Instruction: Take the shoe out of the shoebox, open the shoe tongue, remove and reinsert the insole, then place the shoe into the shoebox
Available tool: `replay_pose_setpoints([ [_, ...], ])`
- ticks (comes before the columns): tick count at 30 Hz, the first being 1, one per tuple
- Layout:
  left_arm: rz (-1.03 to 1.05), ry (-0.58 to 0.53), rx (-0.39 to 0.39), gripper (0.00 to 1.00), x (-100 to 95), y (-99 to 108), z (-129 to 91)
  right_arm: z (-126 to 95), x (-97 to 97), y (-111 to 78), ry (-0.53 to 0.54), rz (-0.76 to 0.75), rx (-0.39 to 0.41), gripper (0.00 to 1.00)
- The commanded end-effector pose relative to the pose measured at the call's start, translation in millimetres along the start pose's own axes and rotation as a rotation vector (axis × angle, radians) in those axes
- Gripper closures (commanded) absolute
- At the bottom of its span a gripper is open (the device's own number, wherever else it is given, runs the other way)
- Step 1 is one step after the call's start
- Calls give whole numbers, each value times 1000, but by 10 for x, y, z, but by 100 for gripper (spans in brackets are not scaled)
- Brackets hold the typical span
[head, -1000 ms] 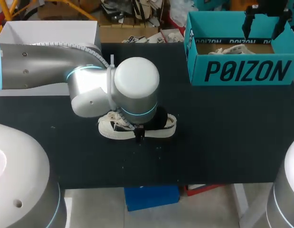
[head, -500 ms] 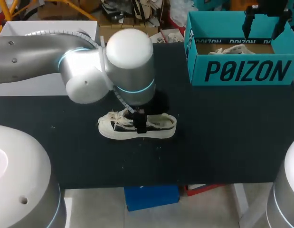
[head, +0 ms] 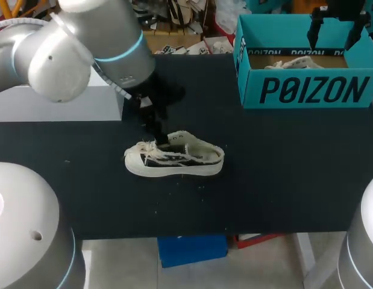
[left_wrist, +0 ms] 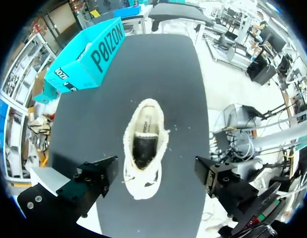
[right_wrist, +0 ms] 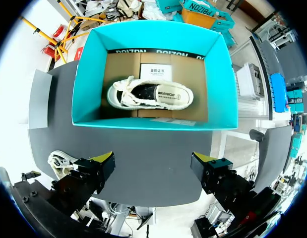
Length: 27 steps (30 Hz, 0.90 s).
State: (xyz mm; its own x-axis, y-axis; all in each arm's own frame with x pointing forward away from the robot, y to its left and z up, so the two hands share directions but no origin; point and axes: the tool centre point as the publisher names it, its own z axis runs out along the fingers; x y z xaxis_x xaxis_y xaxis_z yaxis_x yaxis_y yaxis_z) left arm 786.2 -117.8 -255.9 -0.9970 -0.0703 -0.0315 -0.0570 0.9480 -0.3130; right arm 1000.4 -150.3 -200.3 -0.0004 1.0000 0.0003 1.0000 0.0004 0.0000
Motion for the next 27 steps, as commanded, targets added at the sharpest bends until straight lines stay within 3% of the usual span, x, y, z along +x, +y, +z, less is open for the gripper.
replay_pose_setpoints([
  [1, 22, 8, 219, 0, -24, 464, -278, -1, 0, -2, 0, 0, 0, 0],
  [8, -4, -13, 292, 0, -45, 764, -366, -1, 0, -2, 0, 0, 0, 0],
  [15, -48, 11, 344, 0, -16, 1011, -303, -1, 0, -2, 0, 0, 0, 0],
  [20, -94, 12, 383, 0, -50, 1091, -276, -1, 0, -2, 0, 0, 0, 0],
  [27, -64, -41, 360, 0, -70, 1146, -253, -1, 0, -2, 0, 0, 0, 0],
])
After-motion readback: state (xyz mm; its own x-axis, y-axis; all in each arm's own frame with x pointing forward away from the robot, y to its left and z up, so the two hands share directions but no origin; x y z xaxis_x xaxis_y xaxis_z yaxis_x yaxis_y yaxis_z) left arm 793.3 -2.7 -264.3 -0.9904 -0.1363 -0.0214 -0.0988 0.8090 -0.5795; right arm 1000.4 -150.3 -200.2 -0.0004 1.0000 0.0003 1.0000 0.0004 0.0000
